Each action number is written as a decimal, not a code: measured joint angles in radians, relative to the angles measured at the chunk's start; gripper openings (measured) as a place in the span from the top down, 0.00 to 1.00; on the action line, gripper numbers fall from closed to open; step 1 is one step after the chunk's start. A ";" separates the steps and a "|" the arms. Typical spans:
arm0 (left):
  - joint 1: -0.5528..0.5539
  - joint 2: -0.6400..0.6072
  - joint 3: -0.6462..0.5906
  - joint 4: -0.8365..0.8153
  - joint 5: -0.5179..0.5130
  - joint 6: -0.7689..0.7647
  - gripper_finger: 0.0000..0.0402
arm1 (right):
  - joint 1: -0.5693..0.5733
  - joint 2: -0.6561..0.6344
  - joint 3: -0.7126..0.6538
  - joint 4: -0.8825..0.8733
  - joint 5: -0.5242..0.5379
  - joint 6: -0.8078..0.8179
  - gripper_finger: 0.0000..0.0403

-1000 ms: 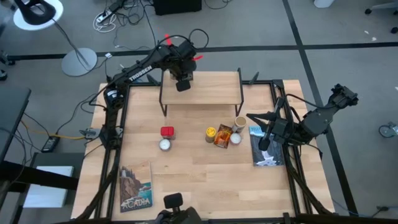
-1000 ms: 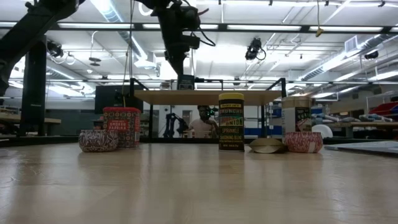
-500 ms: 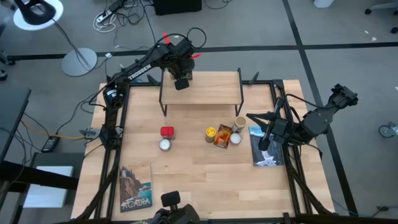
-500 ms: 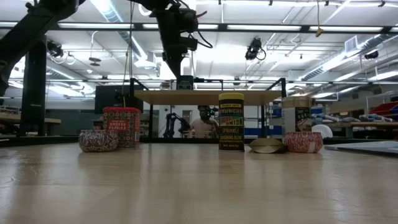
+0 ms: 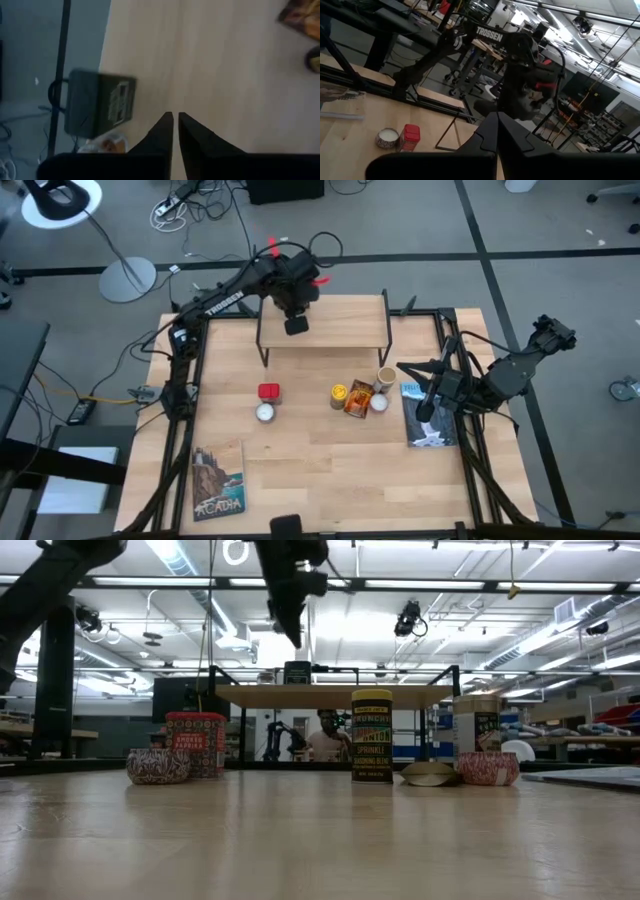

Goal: Shelf spices
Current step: Put the red seasoning can on the shelf

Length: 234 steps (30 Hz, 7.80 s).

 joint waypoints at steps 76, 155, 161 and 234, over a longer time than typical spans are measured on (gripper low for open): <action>-0.485 -0.445 -0.798 0.159 -0.141 -0.576 0.29 | 0.051 -0.001 0.000 0.039 0.000 -0.037 0.99; -0.438 -0.439 -1.098 0.372 0.080 -0.493 0.12 | 0.057 0.000 0.000 0.045 0.001 -0.045 0.99; -0.438 -0.440 -1.098 0.372 0.022 -0.491 0.10 | 0.057 0.000 0.000 0.045 0.001 -0.045 0.99; -0.385 -0.433 -0.554 0.268 0.030 -0.221 0.48 | 0.040 0.000 0.000 0.044 0.002 -0.043 0.99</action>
